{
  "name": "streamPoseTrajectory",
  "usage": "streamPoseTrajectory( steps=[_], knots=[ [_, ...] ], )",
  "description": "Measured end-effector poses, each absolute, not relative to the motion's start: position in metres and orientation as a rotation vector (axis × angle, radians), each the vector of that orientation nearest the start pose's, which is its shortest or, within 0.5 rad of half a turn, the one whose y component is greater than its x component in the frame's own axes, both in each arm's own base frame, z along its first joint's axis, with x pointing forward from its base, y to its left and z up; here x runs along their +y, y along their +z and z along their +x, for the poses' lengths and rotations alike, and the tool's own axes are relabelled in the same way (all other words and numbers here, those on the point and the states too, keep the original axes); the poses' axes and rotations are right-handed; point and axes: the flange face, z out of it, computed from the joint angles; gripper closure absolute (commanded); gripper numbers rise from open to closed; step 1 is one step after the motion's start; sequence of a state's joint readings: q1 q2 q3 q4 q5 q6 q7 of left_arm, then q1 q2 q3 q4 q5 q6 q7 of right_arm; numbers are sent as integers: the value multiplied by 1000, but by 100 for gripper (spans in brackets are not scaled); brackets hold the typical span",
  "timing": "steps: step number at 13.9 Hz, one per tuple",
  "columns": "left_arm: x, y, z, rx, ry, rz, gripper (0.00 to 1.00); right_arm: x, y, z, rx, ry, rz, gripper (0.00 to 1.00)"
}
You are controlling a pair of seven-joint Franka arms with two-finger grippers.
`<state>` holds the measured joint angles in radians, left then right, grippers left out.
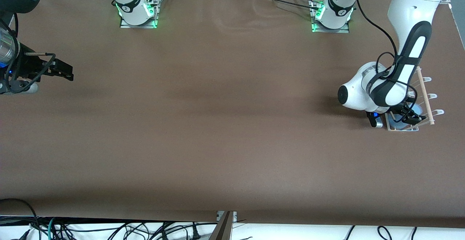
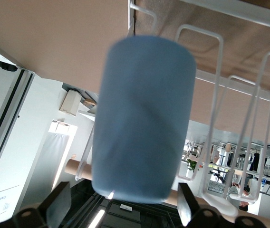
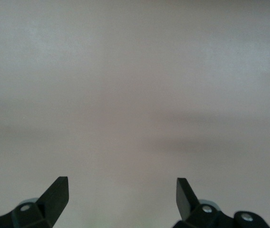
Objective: Transfer cup to left arm and place on rack
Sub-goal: 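Open the left gripper and release the cup on the rack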
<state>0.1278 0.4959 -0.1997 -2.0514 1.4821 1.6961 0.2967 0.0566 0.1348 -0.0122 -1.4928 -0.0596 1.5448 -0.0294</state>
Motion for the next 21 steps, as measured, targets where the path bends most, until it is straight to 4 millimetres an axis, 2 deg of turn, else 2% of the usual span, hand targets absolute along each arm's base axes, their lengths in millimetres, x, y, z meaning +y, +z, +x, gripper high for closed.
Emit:
streamPoseTrajectory(
  steps=[5, 8, 10, 16, 19, 21],
  knots=[
    [60, 218, 568, 1126, 822, -1528, 0, 20, 582, 591, -120, 130, -3198, 0],
    [63, 237, 580, 1080, 790, -1566, 0, 20, 582, 591, -120, 130, -3198, 0],
    [62, 258, 589, 1036, 777, -1666, 0, 20, 582, 591, -120, 130, -3198, 0],
    [44, 356, 617, 784, 678, -2310, 0, 20, 581, 591, -120, 130, -3198, 0],
    [30, 389, 625, 624, 612, -2635, 0, 20, 582, 591, -120, 129, -3198, 0],
    [18, 405, 629, 409, 556, -2825, 0, 20, 582, 591, -120, 129, -3198, 0]
  ],
)
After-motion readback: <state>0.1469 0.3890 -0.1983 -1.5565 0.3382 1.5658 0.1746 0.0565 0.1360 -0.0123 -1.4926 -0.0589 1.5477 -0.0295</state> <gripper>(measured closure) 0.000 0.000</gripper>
